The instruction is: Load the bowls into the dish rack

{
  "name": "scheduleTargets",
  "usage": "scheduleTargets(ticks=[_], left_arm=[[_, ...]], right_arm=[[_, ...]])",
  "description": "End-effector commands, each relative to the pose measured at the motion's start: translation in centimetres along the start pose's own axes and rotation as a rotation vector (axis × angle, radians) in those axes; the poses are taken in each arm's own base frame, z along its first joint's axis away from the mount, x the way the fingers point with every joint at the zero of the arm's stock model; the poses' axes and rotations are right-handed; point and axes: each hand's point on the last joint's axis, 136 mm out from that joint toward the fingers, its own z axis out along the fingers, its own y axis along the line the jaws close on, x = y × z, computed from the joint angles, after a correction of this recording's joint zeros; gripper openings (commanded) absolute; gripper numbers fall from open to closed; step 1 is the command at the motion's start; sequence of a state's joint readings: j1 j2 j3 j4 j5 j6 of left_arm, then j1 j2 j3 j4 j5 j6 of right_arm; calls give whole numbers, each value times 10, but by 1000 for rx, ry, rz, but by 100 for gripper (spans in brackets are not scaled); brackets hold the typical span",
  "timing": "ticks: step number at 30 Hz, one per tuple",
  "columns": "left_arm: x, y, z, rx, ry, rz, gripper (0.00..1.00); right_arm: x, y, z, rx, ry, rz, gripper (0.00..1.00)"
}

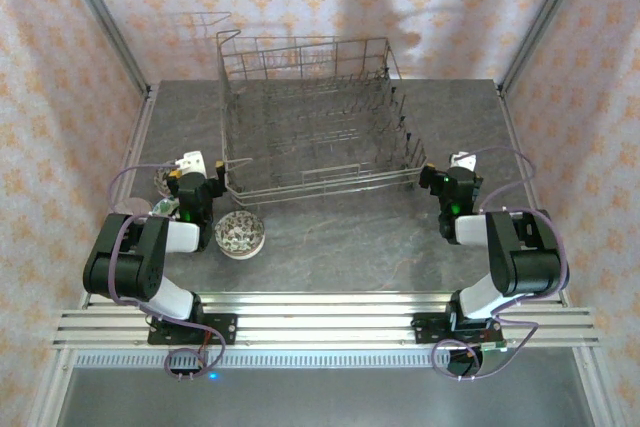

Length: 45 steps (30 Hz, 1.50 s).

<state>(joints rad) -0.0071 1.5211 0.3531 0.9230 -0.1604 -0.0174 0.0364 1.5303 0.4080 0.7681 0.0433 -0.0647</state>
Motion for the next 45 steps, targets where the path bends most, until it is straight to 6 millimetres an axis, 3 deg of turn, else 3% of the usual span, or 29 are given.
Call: scheduleTargets(ticks=[1,8,10,13,20,25,27,31,36,43,45], left_arm=[[-3,-6,3,12,3,21,99],[-3,-6,4,12,2,22,99],[-3,-5,1,15,-9,21,99],[-8,-2,-7,14,-42,7,99],[-44,19,-34,-67,-96,-46,99],[-75,53,-72,-196,-127,-221,99],[-95,55,-88,-178,-140,-285,99],[-136,45,-114,-88,-84,-354,99],[-162,-4,-125,168,87,-374,99],[-156,-47,-113,337,260,-409,99],[-149,-60,-108,375,314,-408,99]], right_arm=[[-10,2,1,-11,-23,15,99],[-10,0,0,-1,-32,19,99],[-14,-10,-4,49,-59,46,99],[-25,-6,-15,31,-70,32,99],[-63,-18,-47,94,-70,71,99],[-75,-30,-71,163,12,103,99],[-83,-31,-80,166,42,102,99],[-102,-24,-95,129,92,122,99],[-114,7,-97,-9,216,148,99],[-130,46,-104,-129,274,124,98],[-124,56,-101,-153,308,95,98]])
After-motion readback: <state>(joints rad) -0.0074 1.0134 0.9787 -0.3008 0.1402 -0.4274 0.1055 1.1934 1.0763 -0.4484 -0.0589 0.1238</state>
